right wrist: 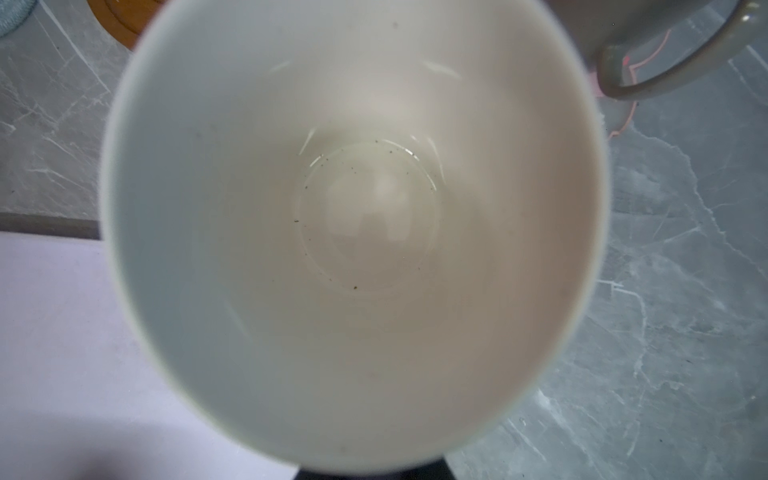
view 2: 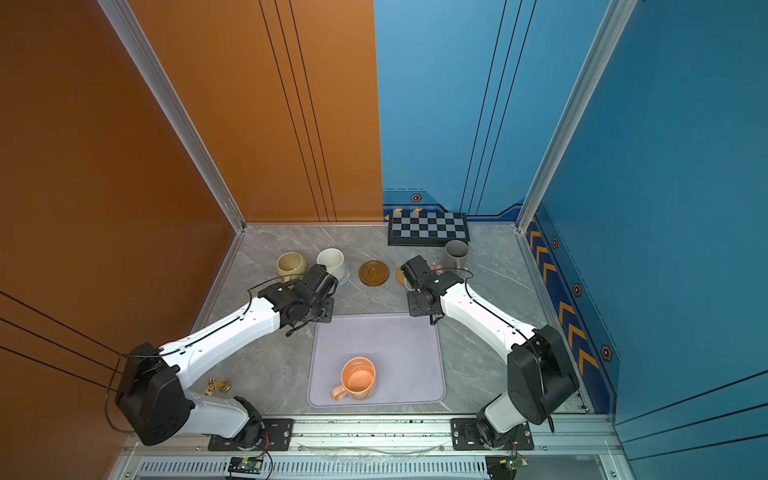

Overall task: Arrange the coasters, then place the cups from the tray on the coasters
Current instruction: 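Lower the lavender mug onto the rattan coaster with the right gripper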

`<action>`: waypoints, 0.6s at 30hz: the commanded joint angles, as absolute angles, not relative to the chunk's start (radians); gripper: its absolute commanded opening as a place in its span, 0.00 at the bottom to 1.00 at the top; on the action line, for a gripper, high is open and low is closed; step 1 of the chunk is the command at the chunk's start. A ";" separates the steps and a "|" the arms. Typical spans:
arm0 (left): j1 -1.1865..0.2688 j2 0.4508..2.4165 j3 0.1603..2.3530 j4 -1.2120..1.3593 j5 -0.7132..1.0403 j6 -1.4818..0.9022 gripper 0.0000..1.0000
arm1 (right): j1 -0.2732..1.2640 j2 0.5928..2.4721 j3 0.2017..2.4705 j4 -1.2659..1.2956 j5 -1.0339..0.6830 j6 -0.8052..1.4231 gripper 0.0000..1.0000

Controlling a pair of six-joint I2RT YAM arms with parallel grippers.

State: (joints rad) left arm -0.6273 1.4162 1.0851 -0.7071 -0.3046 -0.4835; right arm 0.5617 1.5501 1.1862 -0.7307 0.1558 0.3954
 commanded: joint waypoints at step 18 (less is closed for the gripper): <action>-0.598 1.529 1.175 -0.723 -0.305 -0.480 0.44 | 0.470 1.764 1.369 -0.497 0.194 0.281 0.00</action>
